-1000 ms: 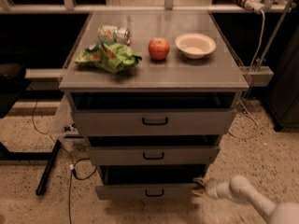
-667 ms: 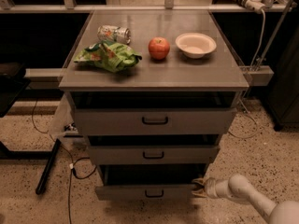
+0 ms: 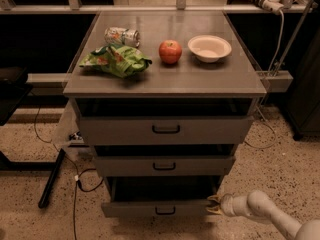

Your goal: Open bottom drawer

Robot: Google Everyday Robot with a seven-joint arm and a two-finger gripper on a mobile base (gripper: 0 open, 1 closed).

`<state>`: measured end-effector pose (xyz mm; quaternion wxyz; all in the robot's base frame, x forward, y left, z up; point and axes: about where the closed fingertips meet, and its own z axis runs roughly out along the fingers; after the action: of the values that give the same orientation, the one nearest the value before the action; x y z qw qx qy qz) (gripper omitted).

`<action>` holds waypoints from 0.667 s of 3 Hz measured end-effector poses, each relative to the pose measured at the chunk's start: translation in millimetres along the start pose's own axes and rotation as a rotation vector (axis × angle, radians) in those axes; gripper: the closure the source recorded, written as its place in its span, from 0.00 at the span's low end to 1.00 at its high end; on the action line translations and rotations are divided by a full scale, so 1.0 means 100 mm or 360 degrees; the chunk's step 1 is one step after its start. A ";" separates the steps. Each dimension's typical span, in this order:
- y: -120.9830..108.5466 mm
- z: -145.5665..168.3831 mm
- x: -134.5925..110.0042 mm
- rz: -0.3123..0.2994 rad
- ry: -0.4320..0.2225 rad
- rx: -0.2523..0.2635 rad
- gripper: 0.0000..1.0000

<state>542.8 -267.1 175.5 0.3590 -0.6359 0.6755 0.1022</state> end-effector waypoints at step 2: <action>-0.01 -0.03 -0.03 0.0000 0.0000 0.0000 0.35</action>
Offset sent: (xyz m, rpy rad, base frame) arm 0.0000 0.0000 0.0045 0.0000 0.0000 0.0000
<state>542.8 -267.1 180.1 0.3591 -0.6359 0.6755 0.1022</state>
